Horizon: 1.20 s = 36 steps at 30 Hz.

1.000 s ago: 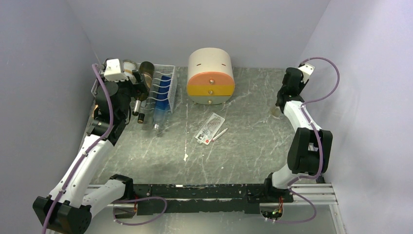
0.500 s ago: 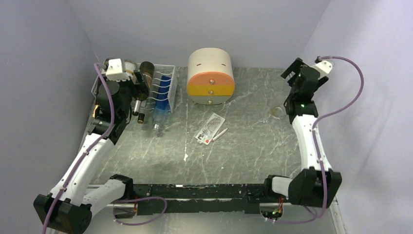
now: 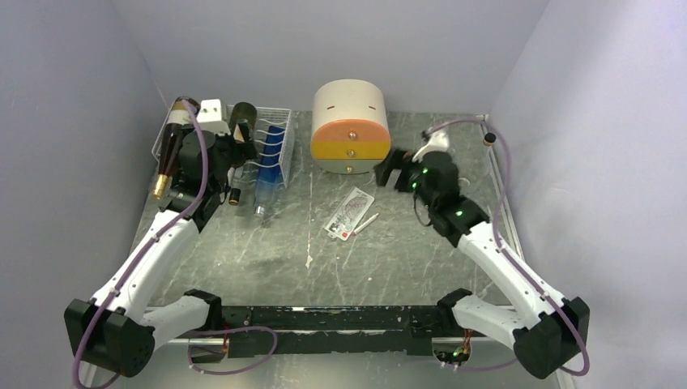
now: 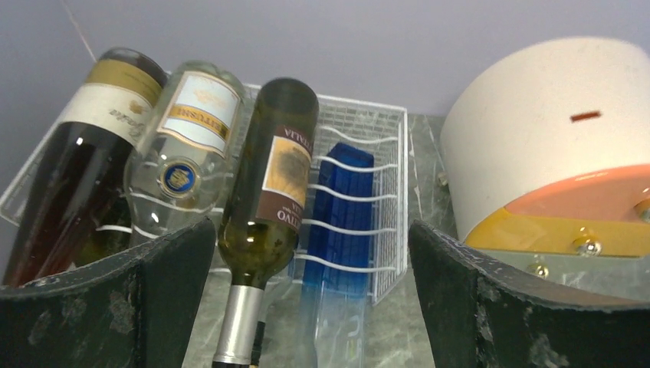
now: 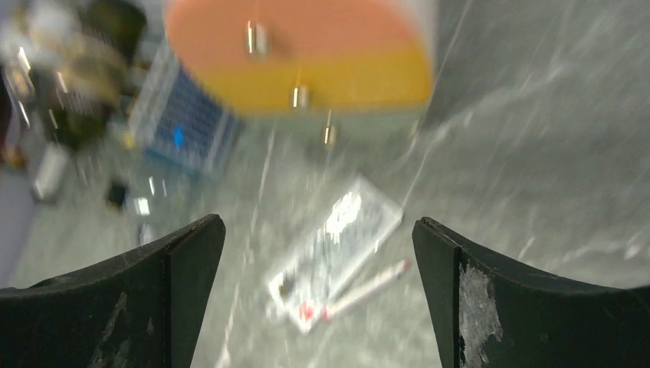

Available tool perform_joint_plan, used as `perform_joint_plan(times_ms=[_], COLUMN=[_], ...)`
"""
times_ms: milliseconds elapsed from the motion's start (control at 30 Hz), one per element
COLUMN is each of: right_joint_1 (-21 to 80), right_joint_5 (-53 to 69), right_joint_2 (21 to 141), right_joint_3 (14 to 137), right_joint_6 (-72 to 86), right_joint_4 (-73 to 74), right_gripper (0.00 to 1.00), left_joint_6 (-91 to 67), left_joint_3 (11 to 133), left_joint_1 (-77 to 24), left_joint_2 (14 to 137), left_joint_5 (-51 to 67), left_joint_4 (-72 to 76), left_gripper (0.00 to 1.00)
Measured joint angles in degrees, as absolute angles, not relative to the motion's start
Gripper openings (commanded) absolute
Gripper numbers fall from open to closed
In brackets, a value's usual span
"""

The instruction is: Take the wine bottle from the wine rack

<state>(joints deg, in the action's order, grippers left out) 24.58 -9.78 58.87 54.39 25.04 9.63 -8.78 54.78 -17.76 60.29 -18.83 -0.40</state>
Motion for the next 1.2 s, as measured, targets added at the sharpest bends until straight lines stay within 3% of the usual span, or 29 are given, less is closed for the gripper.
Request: perform_joint_plan(times_ms=[267,633,800,1000,1200], right_joint_1=[35.99,38.0,38.0,38.0,38.0], right_joint_5=[-4.21,6.83,4.67,0.91,-3.44], right_joint_2=[58.83,53.82,53.56,51.03,45.87], right_joint_3=[43.9,43.94,44.03,44.03,43.05], right_joint_6=[24.1,23.92,23.33,23.38,22.79], right_joint_4=[14.98,14.13,13.63,12.71,14.7], right_gripper=[1.0,1.0,1.0,1.0,1.0], left_joint_6=[-12.34,-15.57,-14.15,-12.43,-10.26], left_joint_3=[55.66,55.92,59.86,68.66,68.95], left_joint_1=[-19.07,-18.65,-18.59,-18.52,-16.29], left_joint_2=[63.4,62.3,67.44,78.98,82.21], left_joint_5=[-15.53,-10.61,-12.51,-22.94,-26.5], left_joint_4=[-6.07,-24.67,-30.96,-36.73,-37.52], left_gripper=[0.99,0.99,0.99,0.96,0.89])
